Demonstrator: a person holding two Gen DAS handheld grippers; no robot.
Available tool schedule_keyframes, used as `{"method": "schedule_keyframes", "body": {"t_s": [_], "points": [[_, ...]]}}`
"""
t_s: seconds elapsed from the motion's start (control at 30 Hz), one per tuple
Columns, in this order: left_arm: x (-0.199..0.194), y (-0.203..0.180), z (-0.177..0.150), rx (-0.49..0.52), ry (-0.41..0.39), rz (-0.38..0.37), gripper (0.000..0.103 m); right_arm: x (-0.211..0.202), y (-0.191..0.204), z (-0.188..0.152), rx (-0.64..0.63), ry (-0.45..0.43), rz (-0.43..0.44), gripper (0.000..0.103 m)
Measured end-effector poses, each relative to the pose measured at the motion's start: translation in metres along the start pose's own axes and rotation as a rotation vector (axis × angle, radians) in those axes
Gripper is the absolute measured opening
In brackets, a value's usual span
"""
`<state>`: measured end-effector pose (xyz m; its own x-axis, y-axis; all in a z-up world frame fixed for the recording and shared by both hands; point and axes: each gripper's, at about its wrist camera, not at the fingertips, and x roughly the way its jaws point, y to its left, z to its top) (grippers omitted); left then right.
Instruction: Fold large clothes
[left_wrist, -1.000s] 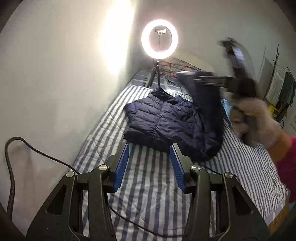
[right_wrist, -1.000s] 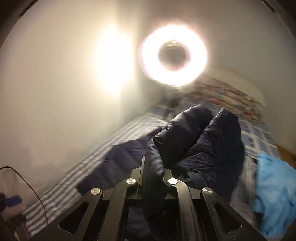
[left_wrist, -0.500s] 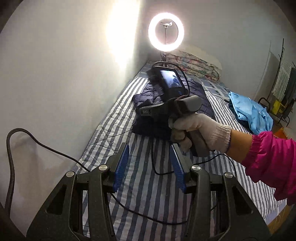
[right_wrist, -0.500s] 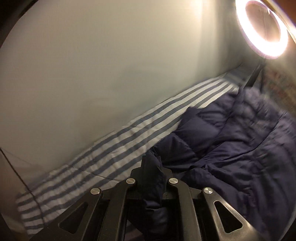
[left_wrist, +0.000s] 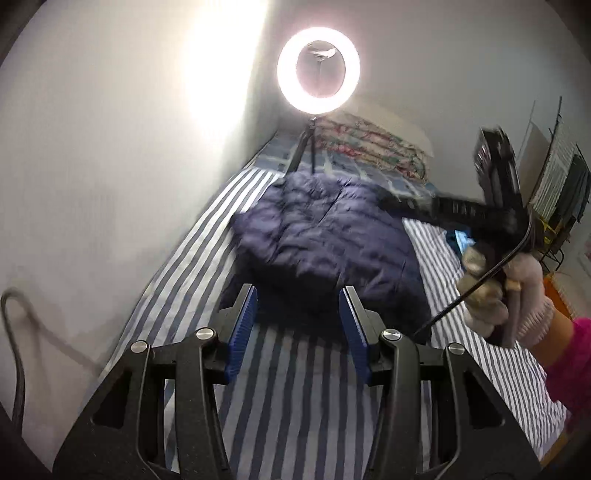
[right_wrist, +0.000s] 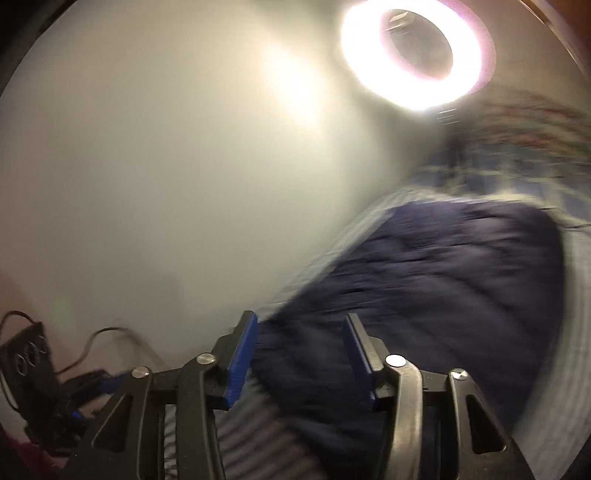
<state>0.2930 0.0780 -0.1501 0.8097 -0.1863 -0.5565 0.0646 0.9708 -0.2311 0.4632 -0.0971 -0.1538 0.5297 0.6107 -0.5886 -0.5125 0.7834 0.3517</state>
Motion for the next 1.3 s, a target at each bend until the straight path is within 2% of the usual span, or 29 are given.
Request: {"method": "schedule_keyframes", "body": {"t_s": [0.13, 0.23, 0.33, 0.4, 0.5, 0.6, 0.67, 0.8, 0.9, 1.0, 1.1, 1.13, 1.17, 1.2, 1.23, 1.3], "points": [[0.046, -0.028, 0.027, 0.063, -0.029, -0.011, 0.048, -0.011, -0.07, 0.008, 0.107, -0.032, -0.24, 0.037], [0.091, -0.037, 0.04, 0.091, 0.015, 0.002, 0.048, -0.007, -0.124, 0.025, 0.186, -0.047, -0.352, 0.036], [0.134, -0.032, 0.041, 0.122, 0.085, 0.094, 0.048, -0.002, -0.158, 0.041, 0.209, -0.069, -0.402, 0.036], [0.15, -0.022, 0.032, 0.133, 0.126, 0.152, 0.048, 0.018, -0.165, 0.051, 0.184, -0.07, -0.415, 0.036], [0.169, 0.003, 0.014, 0.131, 0.175, 0.208, 0.048, 0.037, -0.164, 0.065, 0.103, -0.055, -0.425, 0.036], [0.178, 0.02, -0.002, 0.12, 0.206, 0.217, 0.049, 0.081, -0.152, 0.07, 0.014, -0.009, -0.427, 0.036], [0.18, 0.028, -0.013, 0.086, 0.198, 0.216, 0.049, 0.11, -0.152, 0.072, -0.016, 0.04, -0.457, 0.036], [0.184, 0.032, -0.025, 0.069, 0.165, 0.203, 0.049, 0.156, -0.166, 0.065, 0.024, 0.157, -0.468, 0.033], [0.188, 0.044, -0.024, 0.021, 0.175, 0.172, 0.051, 0.171, -0.172, 0.06, 0.036, 0.217, -0.482, 0.032], [0.181, 0.046, -0.024, 0.02, 0.175, 0.157, 0.051, 0.163, -0.164, 0.065, 0.012, 0.226, -0.496, 0.034], [0.162, 0.051, -0.015, 0.003, 0.166, 0.123, 0.051, 0.125, -0.157, 0.066, 0.041, 0.145, -0.435, 0.041], [0.153, 0.054, -0.013, -0.008, 0.16, 0.106, 0.053, 0.107, -0.156, 0.065, 0.06, 0.107, -0.4, 0.041], [0.144, 0.058, -0.011, -0.043, 0.158, 0.068, 0.062, 0.089, -0.155, 0.063, 0.081, 0.071, -0.353, 0.043], [0.136, 0.064, -0.01, -0.096, 0.162, 0.022, 0.068, 0.075, -0.154, 0.061, 0.098, 0.044, -0.318, 0.051], [0.129, 0.069, -0.01, -0.149, 0.166, -0.018, 0.077, 0.058, -0.154, 0.056, 0.118, 0.018, -0.288, 0.065], [0.117, 0.081, -0.013, -0.272, 0.181, -0.101, 0.079, 0.03, -0.154, 0.044, 0.148, -0.025, -0.238, 0.078]]}}
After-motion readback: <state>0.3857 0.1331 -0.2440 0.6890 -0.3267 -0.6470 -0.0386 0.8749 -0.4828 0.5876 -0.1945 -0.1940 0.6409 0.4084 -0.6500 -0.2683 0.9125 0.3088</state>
